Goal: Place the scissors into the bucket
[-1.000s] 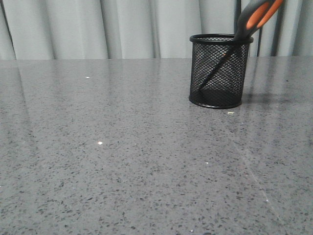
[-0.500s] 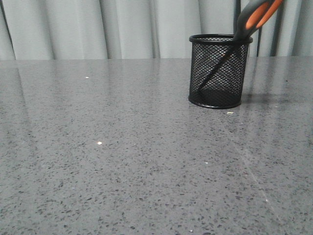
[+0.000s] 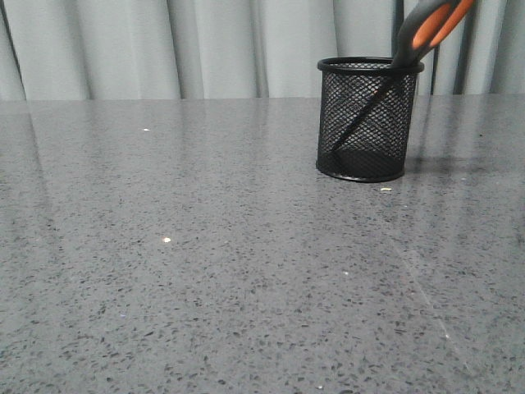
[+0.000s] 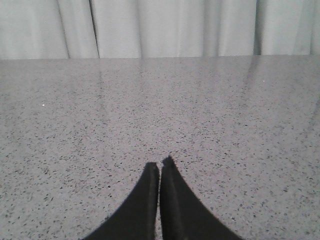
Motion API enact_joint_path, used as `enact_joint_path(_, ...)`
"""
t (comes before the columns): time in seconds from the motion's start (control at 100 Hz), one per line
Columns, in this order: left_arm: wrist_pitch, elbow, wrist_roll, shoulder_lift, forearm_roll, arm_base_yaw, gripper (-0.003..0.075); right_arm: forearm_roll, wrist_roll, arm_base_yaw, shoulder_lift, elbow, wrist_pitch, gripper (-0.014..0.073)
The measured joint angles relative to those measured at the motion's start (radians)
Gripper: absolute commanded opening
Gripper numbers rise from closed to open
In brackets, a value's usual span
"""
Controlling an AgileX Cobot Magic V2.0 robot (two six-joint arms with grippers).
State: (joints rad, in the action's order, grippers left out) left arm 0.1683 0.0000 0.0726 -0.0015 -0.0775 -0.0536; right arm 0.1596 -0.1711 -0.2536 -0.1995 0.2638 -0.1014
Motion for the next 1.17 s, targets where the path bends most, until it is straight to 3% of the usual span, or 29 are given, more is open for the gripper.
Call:
enact_joint_path(0.22, 0.001, 0.000, 0.000, 0.000, 0.000, 0.000, -0.0020, -0.082, 0.122, 0.105, 0.031, -0.118, 0.067, -0.0045)
enact_joint_path(0.5, 0.001, 0.000, 0.000, 0.000, 0.000, 0.000, -0.0020, -0.109, 0.146, 0.257, 0.204, -0.278, 0.014, -0.0045)
enact_joint_path(0.66, 0.001, 0.000, -0.001, 0.000, 0.000, 0.000, -0.0020, -0.139, 0.147, 0.274, 0.210, -0.278, -0.044, -0.0045)
enact_joint_path(1.17, 0.001, 0.000, -0.001, 0.000, 0.000, 0.000, -0.0020, -0.153, 0.149, 0.276, 0.210, -0.278, -0.007, -0.0045)
